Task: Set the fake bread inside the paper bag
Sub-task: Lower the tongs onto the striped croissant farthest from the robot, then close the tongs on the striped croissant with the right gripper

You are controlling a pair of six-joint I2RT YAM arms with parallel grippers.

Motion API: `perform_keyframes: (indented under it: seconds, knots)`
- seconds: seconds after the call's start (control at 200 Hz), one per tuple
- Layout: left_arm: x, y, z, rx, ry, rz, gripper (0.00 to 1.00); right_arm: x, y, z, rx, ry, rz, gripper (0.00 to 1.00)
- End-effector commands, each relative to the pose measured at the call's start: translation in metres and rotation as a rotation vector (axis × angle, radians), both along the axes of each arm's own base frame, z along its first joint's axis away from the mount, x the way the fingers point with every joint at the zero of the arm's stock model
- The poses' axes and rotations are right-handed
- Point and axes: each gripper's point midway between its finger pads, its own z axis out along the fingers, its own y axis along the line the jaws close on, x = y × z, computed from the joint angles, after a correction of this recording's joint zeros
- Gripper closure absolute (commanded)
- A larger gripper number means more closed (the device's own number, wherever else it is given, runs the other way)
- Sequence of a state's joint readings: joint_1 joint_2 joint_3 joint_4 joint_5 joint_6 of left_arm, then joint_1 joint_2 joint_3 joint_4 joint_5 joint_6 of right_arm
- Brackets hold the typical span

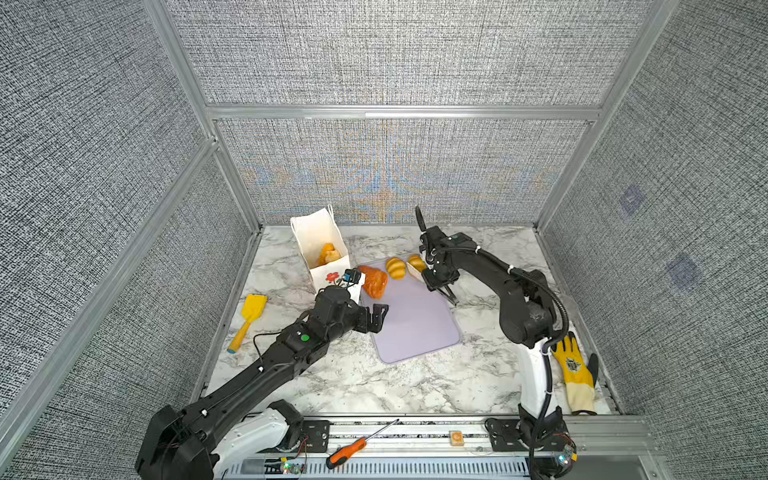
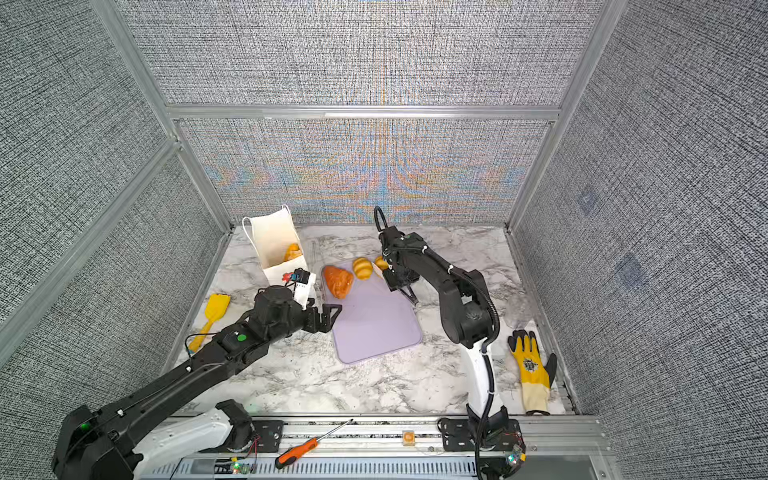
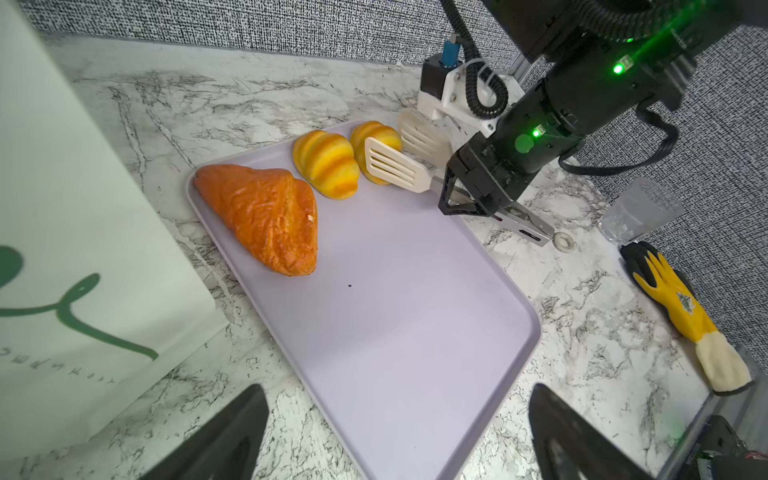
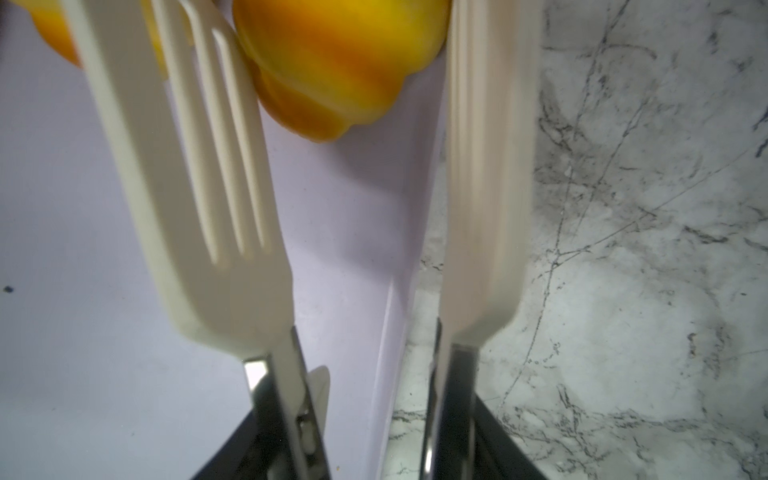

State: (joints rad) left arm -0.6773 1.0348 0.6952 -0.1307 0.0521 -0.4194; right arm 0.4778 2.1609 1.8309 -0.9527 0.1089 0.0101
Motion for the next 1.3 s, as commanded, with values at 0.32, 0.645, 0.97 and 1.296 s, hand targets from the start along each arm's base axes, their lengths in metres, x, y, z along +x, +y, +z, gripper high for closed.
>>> perform_keyframes:
  seconds: [0.32, 0.645, 0.97, 1.296]
  knots:
    - [0.002, -0.002, 0.006, -0.018, -0.015, -0.005, 0.01, -0.053, -0.014, 0.020, -0.014, 0.066, 0.075, 0.46]
    - [0.001, -0.004, 0.006, -0.021, -0.014, -0.011, 0.01, -0.074, -0.016, 0.016, -0.040, 0.098, 0.139, 0.42]
    - [0.001, -0.005, 0.004, -0.024, -0.010, -0.013, 0.01, -0.062, -0.004, 0.023, 0.000, 0.071, 0.083, 0.37]
    - [-0.001, -0.001, 0.002, -0.023, -0.010, -0.005, 0.01, -0.065, 0.004, 0.006, 0.000, 0.134, 0.082, 0.35]
